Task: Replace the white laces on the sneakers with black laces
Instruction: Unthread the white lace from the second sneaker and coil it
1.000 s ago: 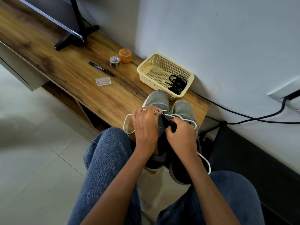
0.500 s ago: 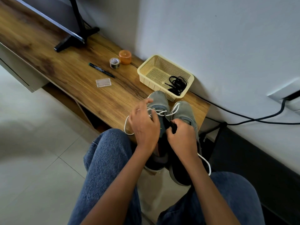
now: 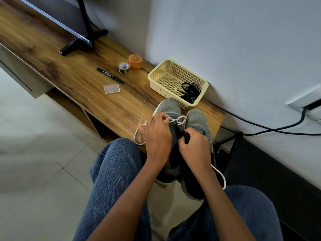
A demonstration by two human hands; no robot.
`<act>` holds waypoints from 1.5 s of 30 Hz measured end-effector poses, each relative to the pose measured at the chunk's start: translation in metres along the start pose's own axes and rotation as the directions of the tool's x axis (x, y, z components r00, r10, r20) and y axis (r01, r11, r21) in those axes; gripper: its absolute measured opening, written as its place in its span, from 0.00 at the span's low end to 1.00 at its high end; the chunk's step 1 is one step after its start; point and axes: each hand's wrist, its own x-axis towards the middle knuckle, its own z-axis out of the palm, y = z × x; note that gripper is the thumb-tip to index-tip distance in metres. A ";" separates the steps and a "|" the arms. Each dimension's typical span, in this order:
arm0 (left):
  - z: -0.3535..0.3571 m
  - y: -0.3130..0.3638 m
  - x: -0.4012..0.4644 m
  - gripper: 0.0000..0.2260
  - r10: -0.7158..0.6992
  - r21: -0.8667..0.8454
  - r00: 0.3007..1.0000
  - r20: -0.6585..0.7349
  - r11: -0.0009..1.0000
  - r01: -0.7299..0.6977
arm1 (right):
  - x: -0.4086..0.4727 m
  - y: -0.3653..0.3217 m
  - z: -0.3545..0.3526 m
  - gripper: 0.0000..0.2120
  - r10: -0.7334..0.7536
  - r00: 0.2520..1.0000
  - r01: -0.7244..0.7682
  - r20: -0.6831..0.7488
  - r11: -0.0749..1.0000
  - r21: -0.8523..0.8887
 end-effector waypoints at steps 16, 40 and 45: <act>-0.001 -0.003 0.003 0.10 0.072 0.131 0.996 0.054 0.988 -0.079 | 0.001 0.001 0.000 0.04 -0.009 1.000 0.009 0.013 0.999 -0.034; -0.004 0.009 0.001 0.07 -0.255 -0.349 0.964 -0.074 0.912 0.214 | 0.001 0.000 0.002 0.04 -0.002 1.000 0.002 0.007 1.000 -0.019; 0.003 0.000 -0.002 0.08 0.017 0.148 0.993 0.115 0.988 -0.034 | 0.001 0.003 0.002 0.04 -0.012 1.000 0.012 0.009 0.999 -0.032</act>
